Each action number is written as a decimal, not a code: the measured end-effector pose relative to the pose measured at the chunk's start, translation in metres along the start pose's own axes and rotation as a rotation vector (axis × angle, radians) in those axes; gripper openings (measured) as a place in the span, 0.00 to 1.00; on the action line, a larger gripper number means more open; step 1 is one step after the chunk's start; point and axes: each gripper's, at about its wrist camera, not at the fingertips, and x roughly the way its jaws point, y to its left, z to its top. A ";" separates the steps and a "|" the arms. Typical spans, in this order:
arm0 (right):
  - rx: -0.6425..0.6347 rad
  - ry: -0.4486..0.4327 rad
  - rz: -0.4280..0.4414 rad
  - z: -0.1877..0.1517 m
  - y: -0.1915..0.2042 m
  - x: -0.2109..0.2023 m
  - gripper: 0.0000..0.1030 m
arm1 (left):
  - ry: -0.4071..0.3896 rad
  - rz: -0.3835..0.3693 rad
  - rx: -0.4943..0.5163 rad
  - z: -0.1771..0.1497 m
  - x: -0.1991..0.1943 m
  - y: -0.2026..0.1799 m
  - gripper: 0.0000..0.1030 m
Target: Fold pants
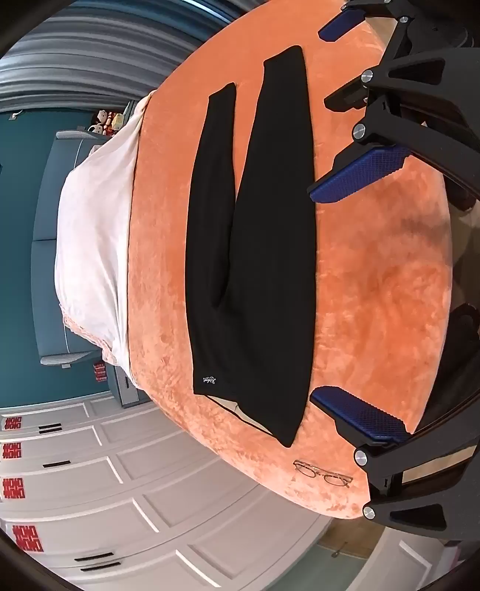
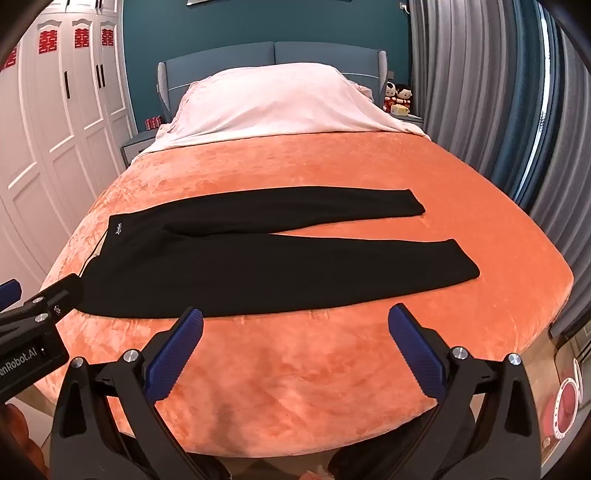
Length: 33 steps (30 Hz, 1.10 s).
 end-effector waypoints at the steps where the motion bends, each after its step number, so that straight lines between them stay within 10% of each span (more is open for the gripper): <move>1: -0.006 -0.006 -0.007 0.000 0.000 0.000 0.96 | 0.019 -0.011 0.000 0.001 0.001 0.000 0.95; 33: -0.006 -0.002 0.005 0.004 0.001 0.000 0.96 | 0.006 -0.006 0.001 -0.001 -0.002 0.007 0.95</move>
